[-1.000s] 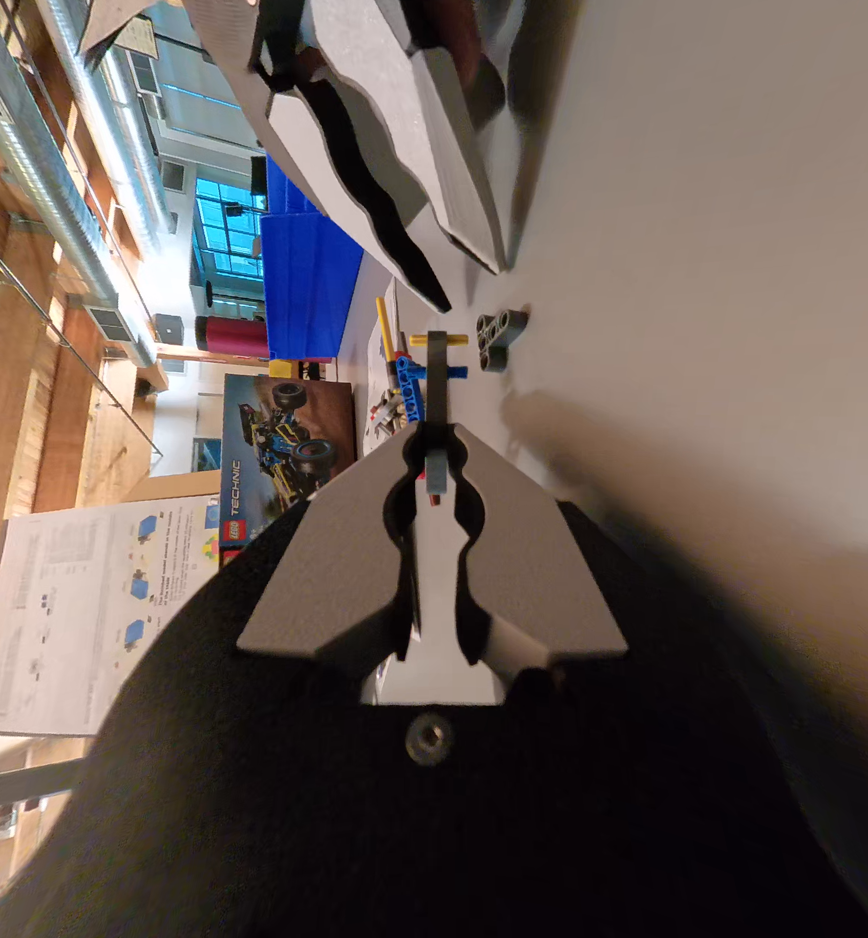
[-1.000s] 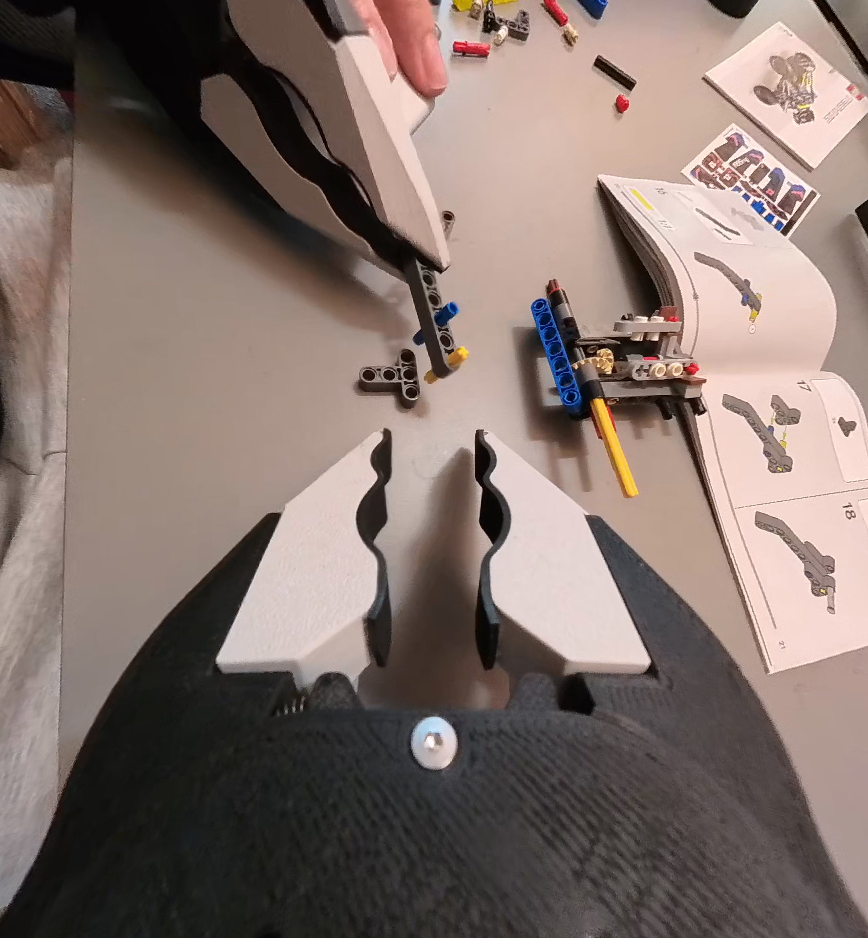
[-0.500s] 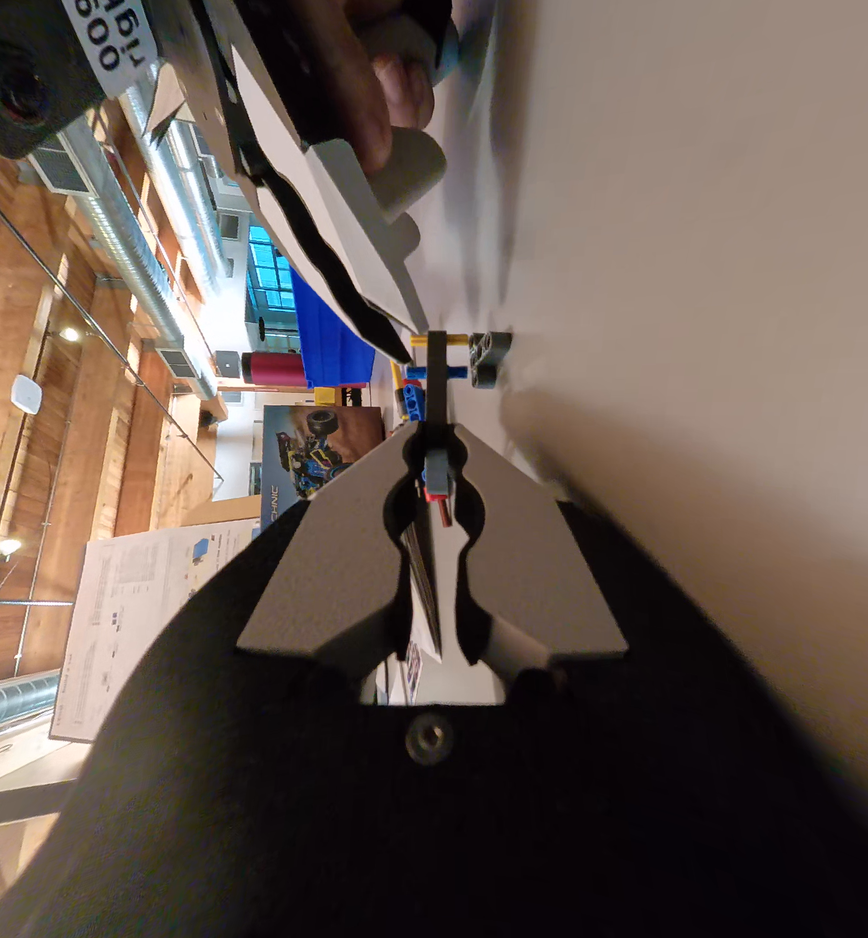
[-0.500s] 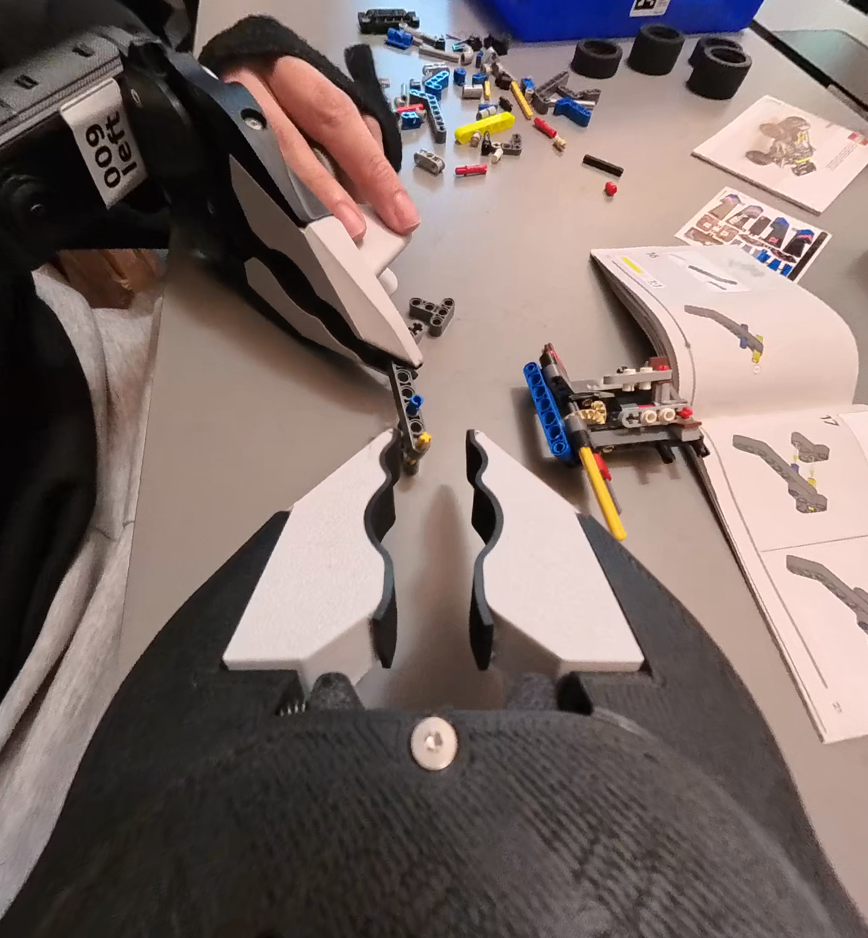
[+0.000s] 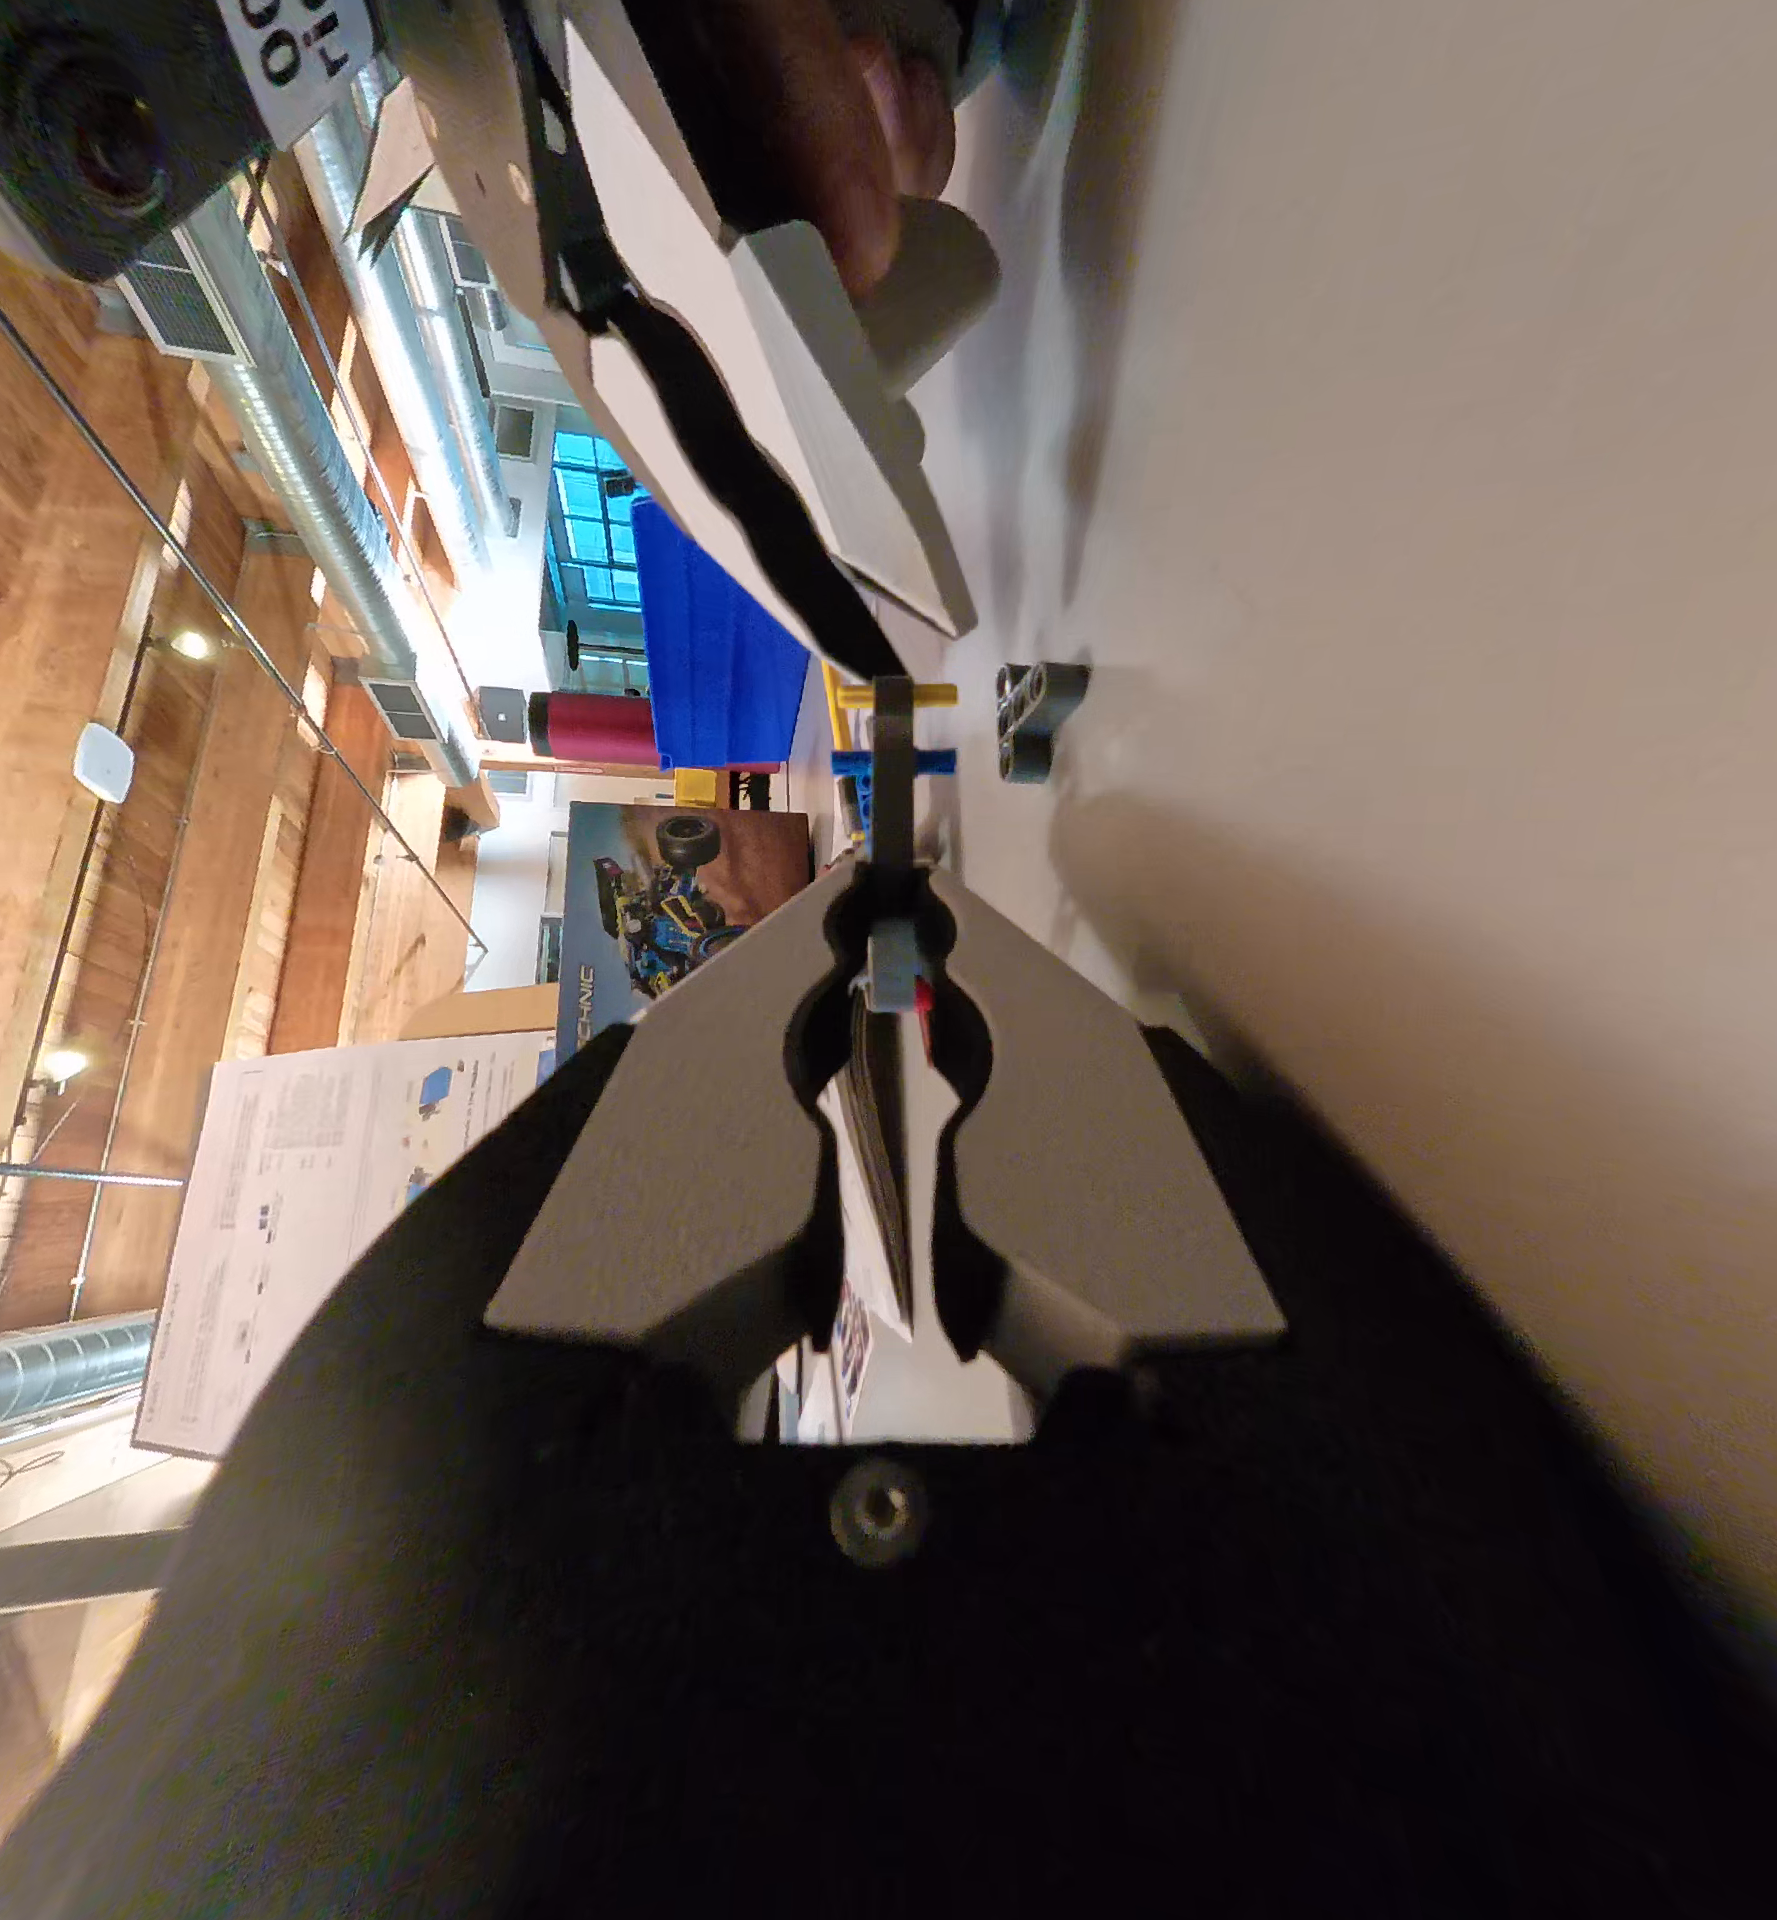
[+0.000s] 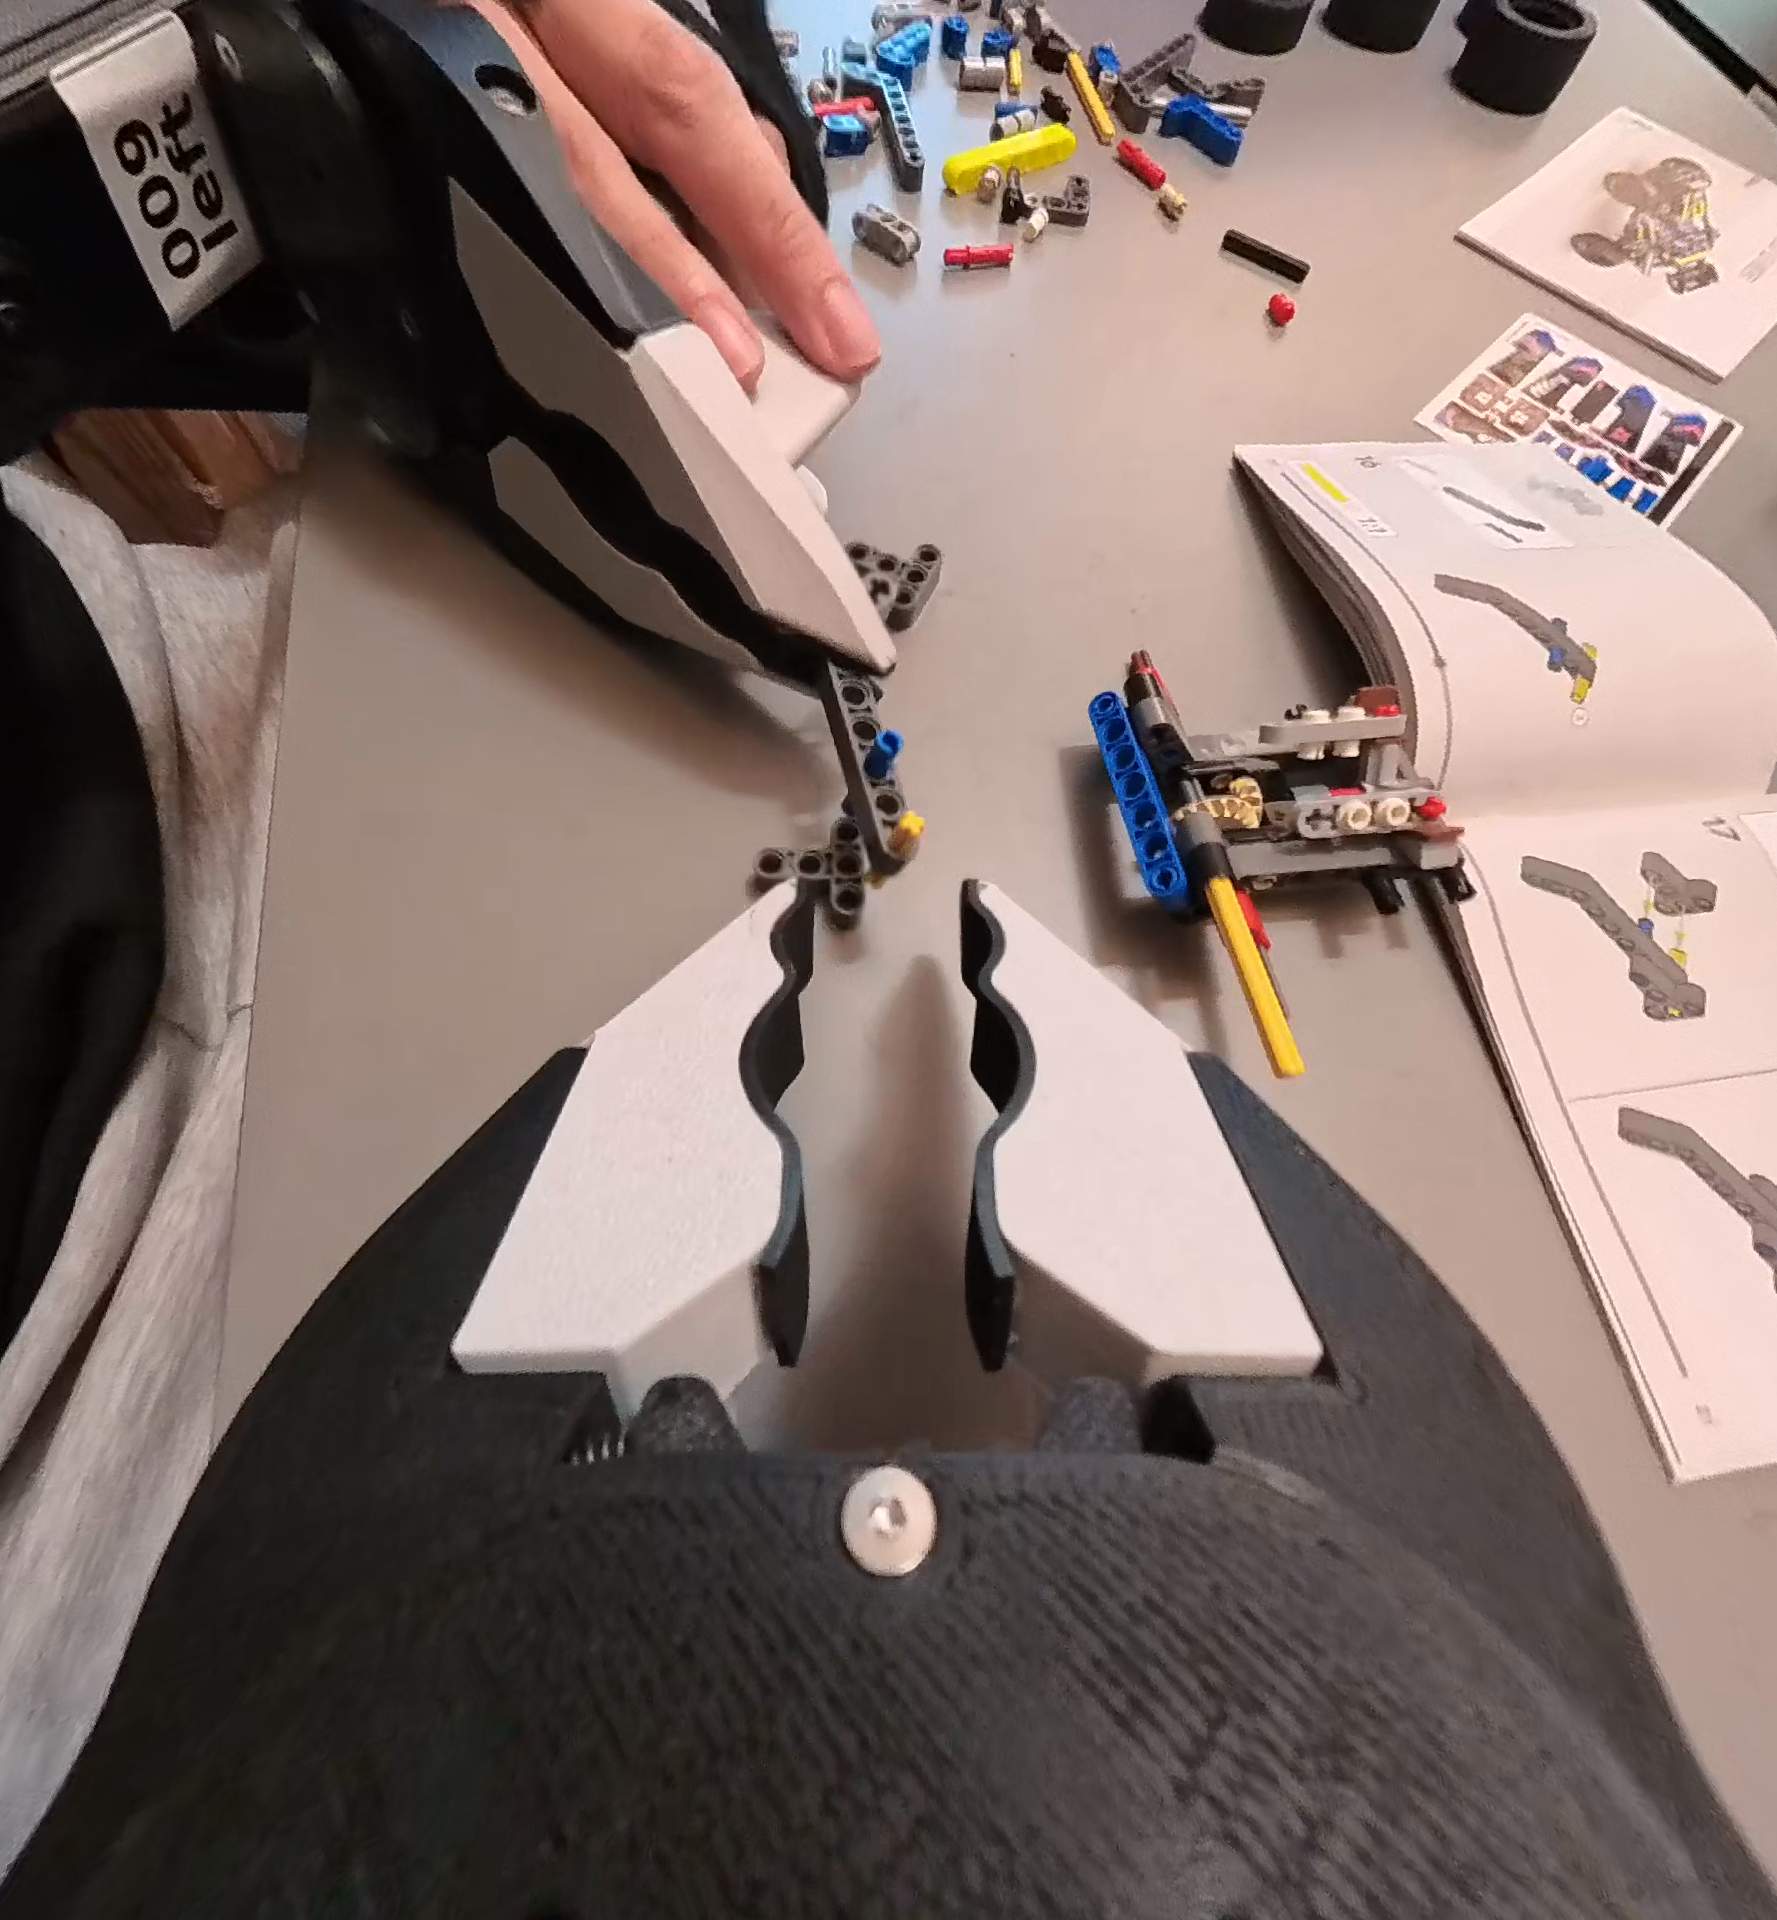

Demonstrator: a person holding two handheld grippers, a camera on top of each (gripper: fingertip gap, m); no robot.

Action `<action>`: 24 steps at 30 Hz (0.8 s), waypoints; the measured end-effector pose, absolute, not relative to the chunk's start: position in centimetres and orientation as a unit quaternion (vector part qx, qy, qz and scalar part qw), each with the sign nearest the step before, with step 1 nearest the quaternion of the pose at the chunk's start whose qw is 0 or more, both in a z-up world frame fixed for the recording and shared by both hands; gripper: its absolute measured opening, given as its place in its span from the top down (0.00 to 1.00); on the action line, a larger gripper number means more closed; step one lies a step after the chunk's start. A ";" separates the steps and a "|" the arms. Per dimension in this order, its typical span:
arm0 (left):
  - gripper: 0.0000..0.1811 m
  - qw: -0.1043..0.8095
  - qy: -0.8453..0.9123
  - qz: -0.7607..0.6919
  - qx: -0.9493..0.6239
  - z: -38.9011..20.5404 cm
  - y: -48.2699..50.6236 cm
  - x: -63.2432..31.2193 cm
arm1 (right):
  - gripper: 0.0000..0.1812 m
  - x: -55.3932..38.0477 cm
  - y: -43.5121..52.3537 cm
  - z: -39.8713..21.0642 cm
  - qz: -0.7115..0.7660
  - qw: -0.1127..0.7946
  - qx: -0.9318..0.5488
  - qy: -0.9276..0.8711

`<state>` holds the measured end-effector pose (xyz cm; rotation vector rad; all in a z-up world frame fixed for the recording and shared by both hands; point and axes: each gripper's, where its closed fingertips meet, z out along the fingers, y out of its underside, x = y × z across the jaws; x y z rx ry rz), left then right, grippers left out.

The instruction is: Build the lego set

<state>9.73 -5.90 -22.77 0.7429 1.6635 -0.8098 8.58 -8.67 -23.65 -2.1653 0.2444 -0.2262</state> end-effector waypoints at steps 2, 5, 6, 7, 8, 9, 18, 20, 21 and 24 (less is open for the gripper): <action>0.97 0.546 0.700 -0.340 0.309 -22.7 -5.8 9.9 | 0.86 8.8 -9.3 -24.2 -0.093 0.442 -0.886 0.109; 0.97 0.550 0.701 -0.340 0.301 -22.5 -5.7 10.1 | 0.85 8.9 -9.6 -24.6 -0.089 0.430 -0.891 0.115; 0.97 0.550 0.702 -0.341 0.298 -22.5 -5.7 10.2 | 0.85 8.9 -9.6 -24.7 -0.086 0.430 -0.891 0.116; 0.97 0.551 0.702 -0.342 0.295 -22.4 -5.6 10.3 | 0.85 8.9 -9.6 -24.7 -0.083 0.430 -0.891 0.118; 0.97 0.552 0.702 -0.342 0.292 -22.3 -5.6 10.3 | 0.85 9.0 -9.6 -24.7 -0.081 0.430 -0.891 0.119; 0.97 0.552 0.703 -0.342 0.289 -22.3 -5.5 10.4 | 0.85 9.0 -9.6 -24.7 -0.078 0.430 -0.891 0.121; 0.97 0.563 0.706 -0.333 0.271 -22.0 -5.1 10.9 | 0.85 9.1 -9.8 -25.4 -0.084 0.409 -0.901 0.117; 0.97 0.565 0.709 -0.332 0.260 -21.9 -4.9 11.3 | 0.85 9.1 -9.8 -25.4 -0.078 0.410 -0.901 0.119; 0.97 0.567 0.711 -0.330 0.253 -21.9 -4.8 11.5 | 0.85 9.1 -9.8 -25.4 -0.075 0.410 -0.901 0.121; 0.97 0.572 0.712 -0.336 0.232 -21.4 -4.5 11.9 | 0.85 9.1 -9.8 -25.5 -0.065 0.410 -0.901 0.126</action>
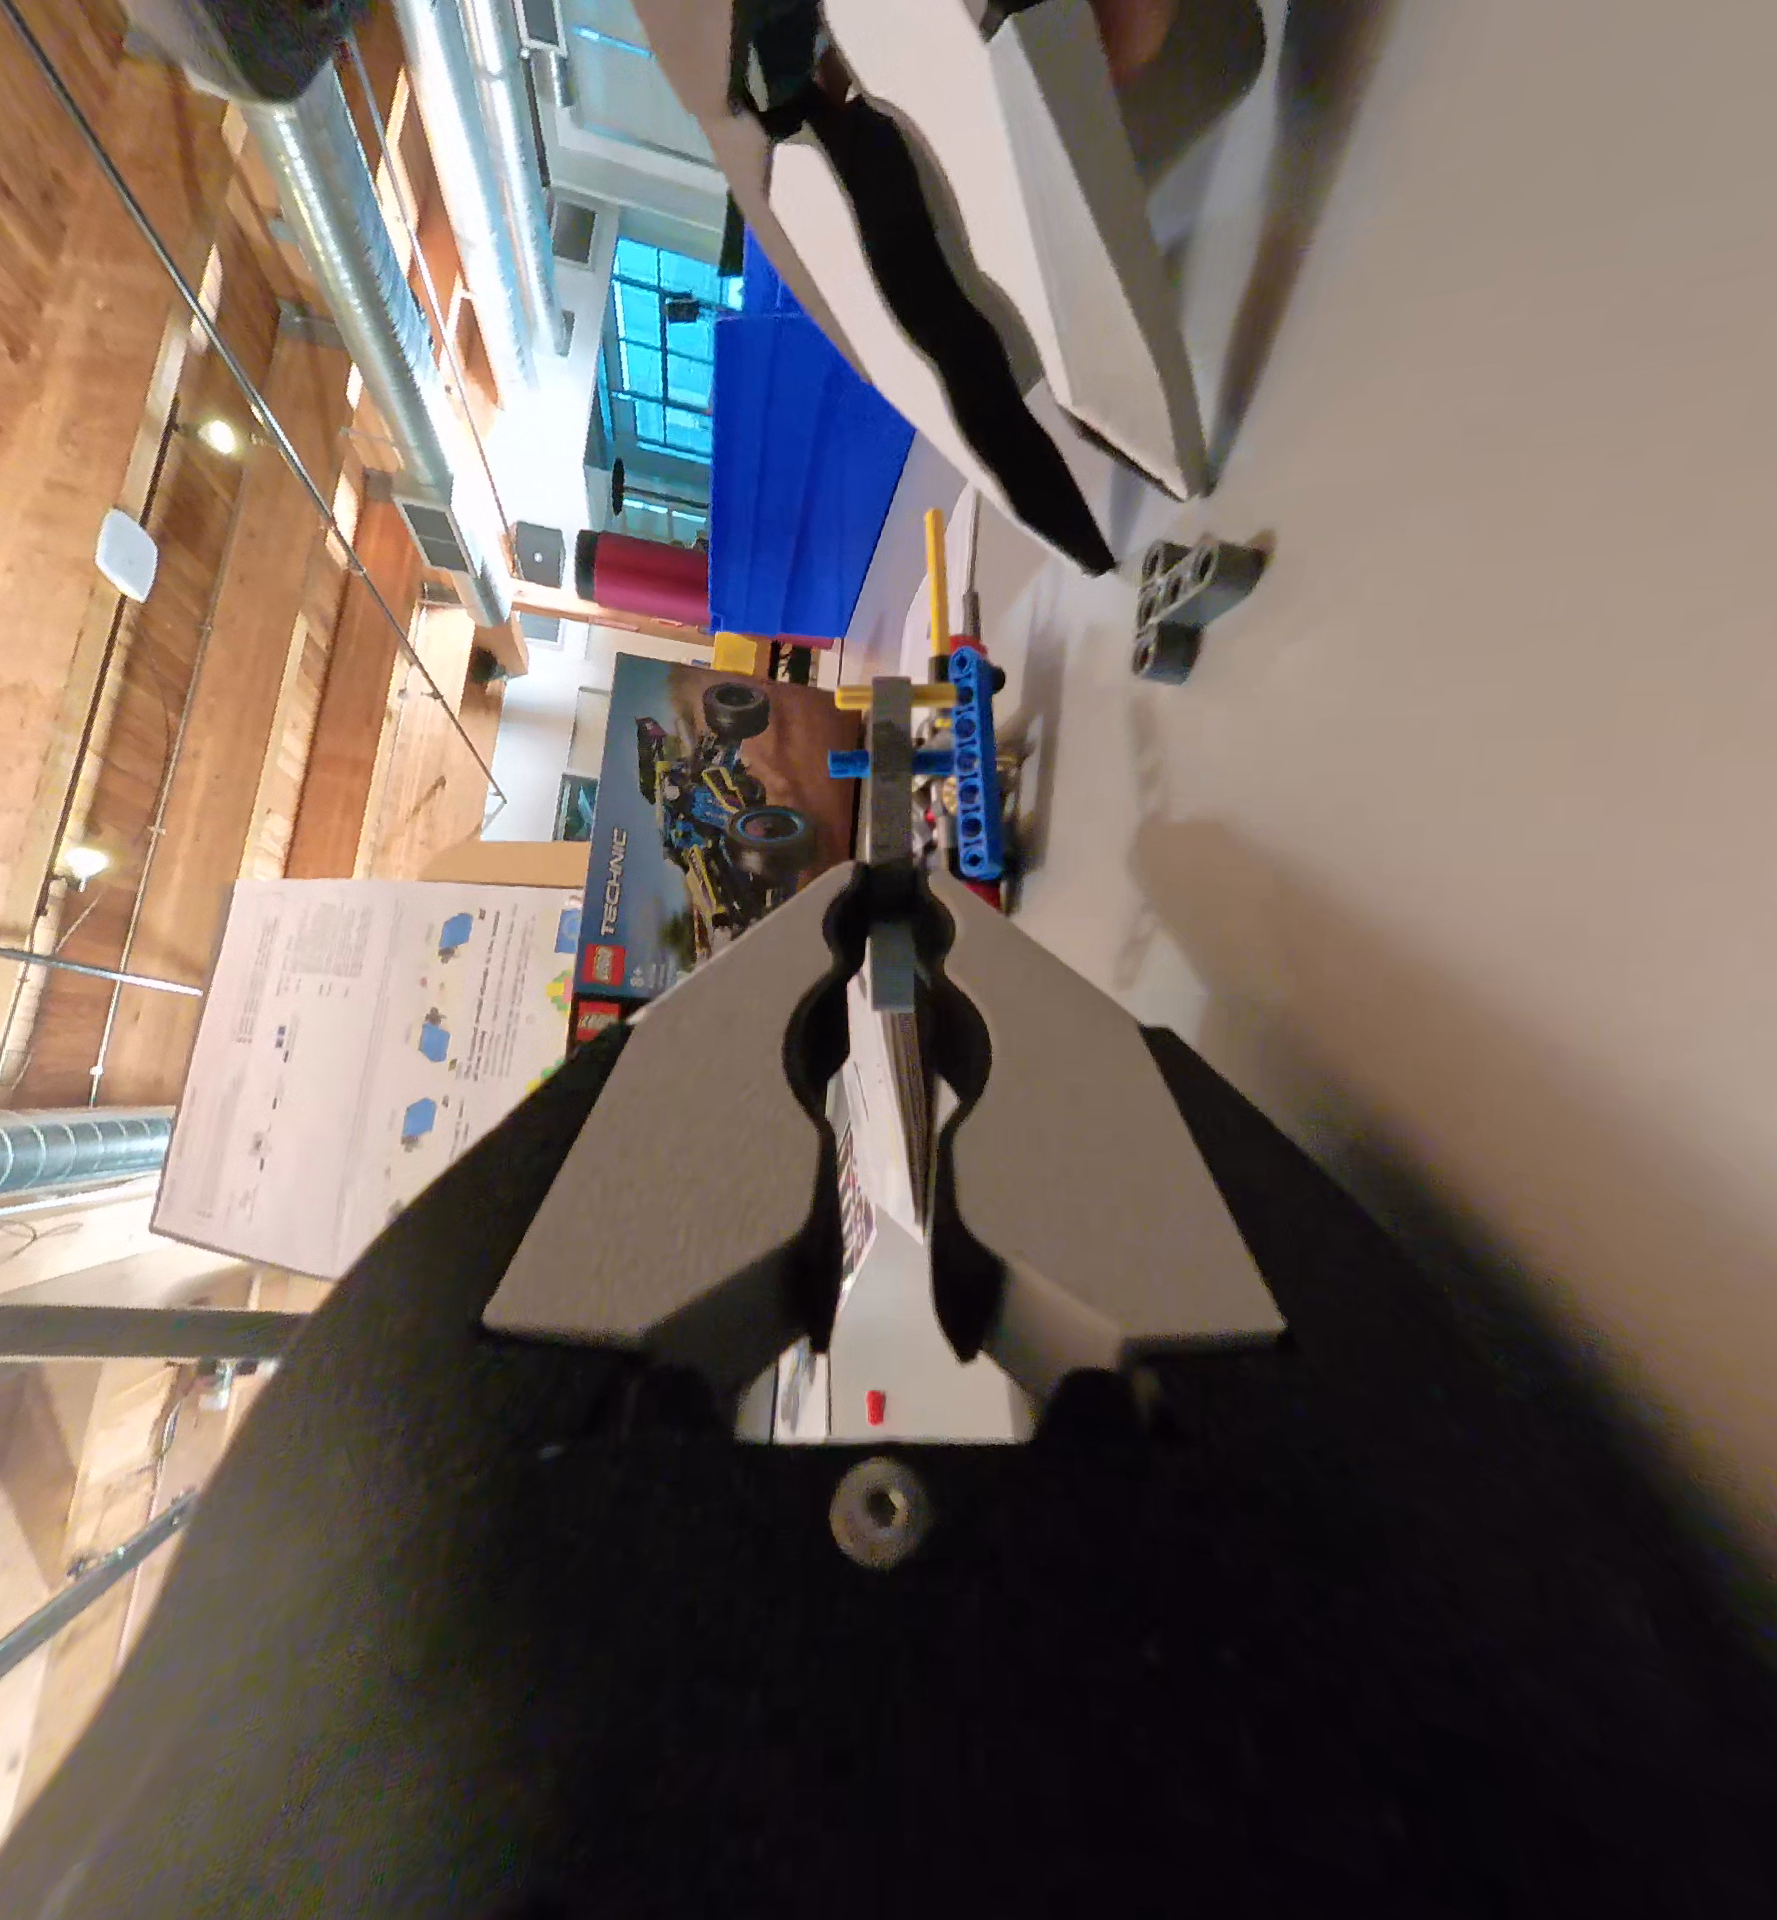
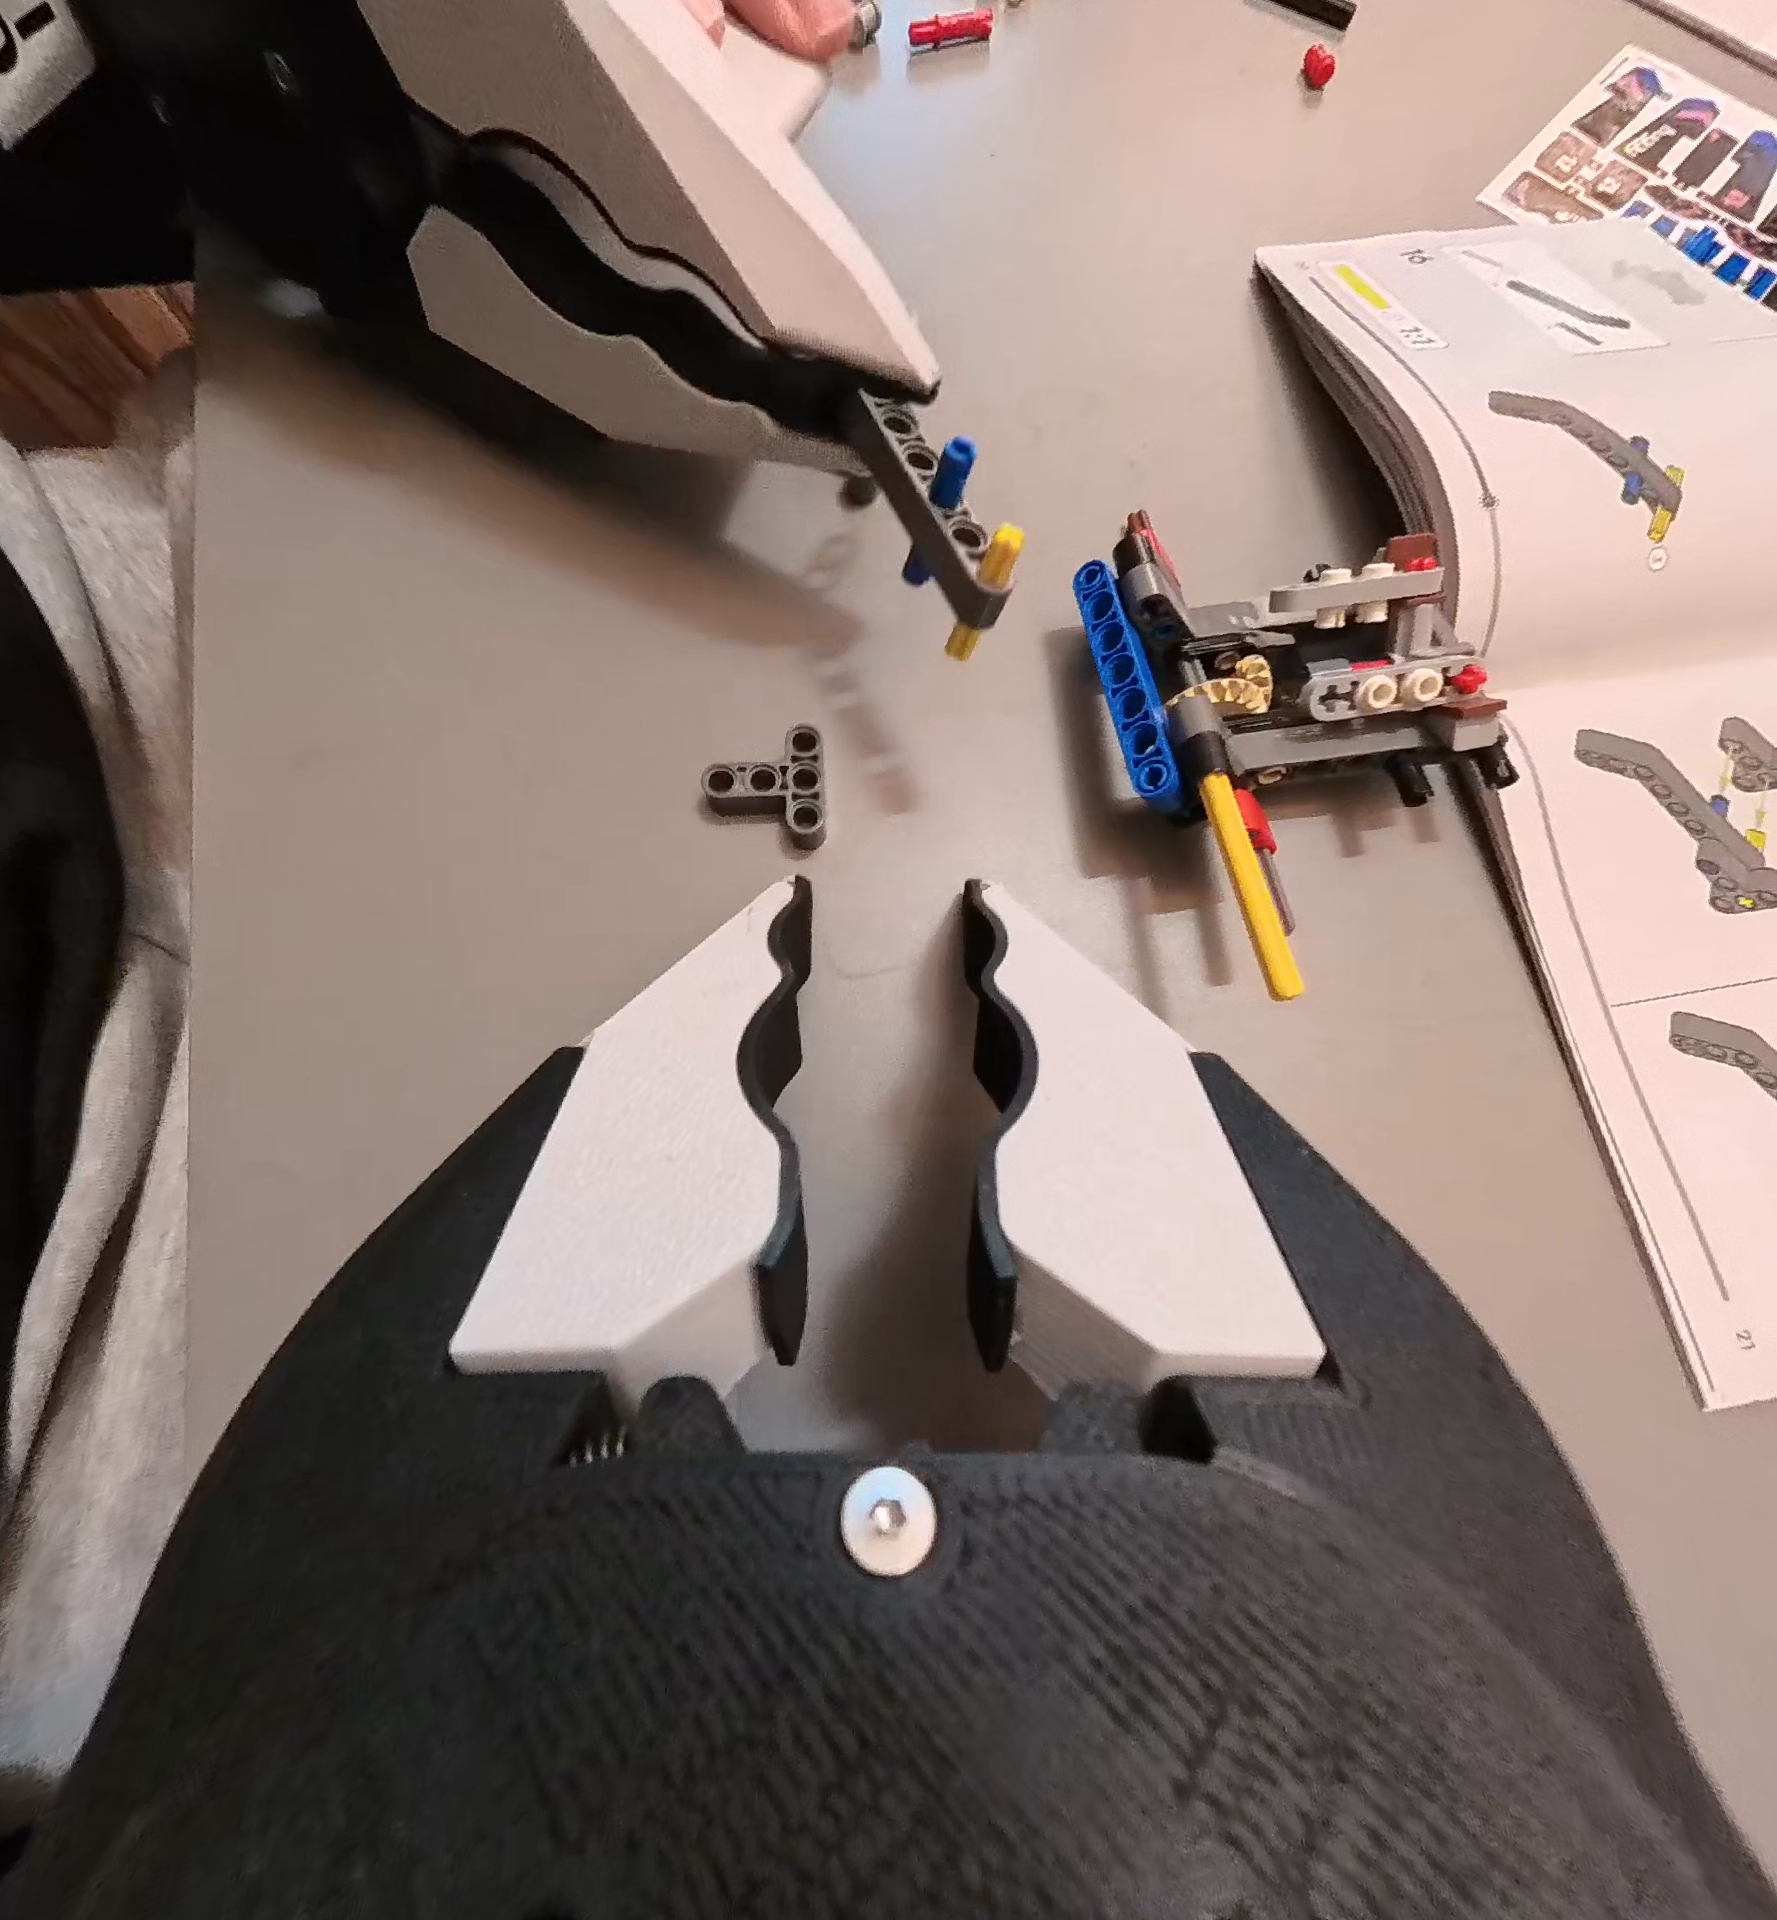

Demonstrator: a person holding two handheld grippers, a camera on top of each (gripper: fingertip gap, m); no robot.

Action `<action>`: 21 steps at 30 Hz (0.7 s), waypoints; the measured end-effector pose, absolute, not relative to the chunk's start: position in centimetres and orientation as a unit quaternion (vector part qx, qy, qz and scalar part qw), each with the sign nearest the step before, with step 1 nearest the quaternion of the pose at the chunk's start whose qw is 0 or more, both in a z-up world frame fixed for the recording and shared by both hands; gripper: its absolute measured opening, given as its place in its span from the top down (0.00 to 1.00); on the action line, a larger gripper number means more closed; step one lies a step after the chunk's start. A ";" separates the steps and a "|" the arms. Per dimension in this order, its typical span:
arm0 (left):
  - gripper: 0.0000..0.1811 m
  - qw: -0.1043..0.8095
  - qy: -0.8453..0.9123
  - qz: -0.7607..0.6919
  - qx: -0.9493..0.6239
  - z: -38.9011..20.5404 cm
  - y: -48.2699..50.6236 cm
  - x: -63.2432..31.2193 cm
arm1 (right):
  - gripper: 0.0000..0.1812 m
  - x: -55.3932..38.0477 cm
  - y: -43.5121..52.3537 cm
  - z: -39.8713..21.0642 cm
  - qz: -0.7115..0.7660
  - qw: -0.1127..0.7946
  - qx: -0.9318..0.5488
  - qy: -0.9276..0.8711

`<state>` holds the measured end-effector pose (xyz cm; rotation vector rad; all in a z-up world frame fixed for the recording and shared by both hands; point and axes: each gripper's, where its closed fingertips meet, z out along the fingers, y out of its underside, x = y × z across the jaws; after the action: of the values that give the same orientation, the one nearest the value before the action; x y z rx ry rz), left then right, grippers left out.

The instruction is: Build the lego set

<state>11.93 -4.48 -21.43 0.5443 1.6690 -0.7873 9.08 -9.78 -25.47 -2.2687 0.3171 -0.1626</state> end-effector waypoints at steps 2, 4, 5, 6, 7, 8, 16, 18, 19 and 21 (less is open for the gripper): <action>0.97 0.579 0.711 -0.335 0.217 -21.1 -4.2 12.3 | 0.85 9.1 -9.8 -25.5 -0.063 0.410 -0.901 0.127; 0.97 0.587 0.712 -0.331 0.200 -20.8 -3.8 12.9 | 0.85 9.1 -9.8 -25.5 -0.065 0.410 -0.901 0.126; 0.97 0.591 0.711 -0.328 0.191 -20.7 -3.6 13.2 | 0.85 9.1 -9.8 -25.5 -0.066 0.410 -0.901 0.126; 0.97 0.596 0.711 -0.325 0.183 -20.6 -3.4 13.4 | 0.85 9.1 -9.8 -25.5 -0.066 0.410 -0.901 0.126; 0.97 0.599 0.711 -0.323 0.177 -20.5 -3.2 13.6 | 0.85 9.1 -9.8 -25.5 -0.066 0.410 -0.901 0.126; 0.97 0.601 0.712 -0.320 0.174 -20.5 -3.1 13.8 | 0.85 9.1 -9.8 -25.5 -0.064 0.410 -0.901 0.127; 0.97 0.603 0.718 -0.303 0.172 -20.9 -2.9 14.2 | 0.85 9.1 -9.8 -25.5 -0.063 0.410 -0.901 0.127; 0.97 0.603 0.718 -0.303 0.170 -20.9 -2.8 14.2 | 0.85 9.1 -9.8 -25.5 -0.061 0.411 -0.901 0.129; 0.97 0.602 0.718 -0.304 0.170 -20.8 -2.8 14.2 | 0.85 9.1 -9.8 -25.5 -0.061 0.411 -0.900 0.130; 0.97 0.595 0.721 -0.315 0.164 -20.7 -2.9 14.0 | 0.85 9.2 -9.8 -25.5 -0.060 0.411 -0.900 0.132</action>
<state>14.02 -2.85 -20.75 0.3818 1.6743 -0.7321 9.19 -9.81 -25.47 -2.2656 0.3326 -0.1509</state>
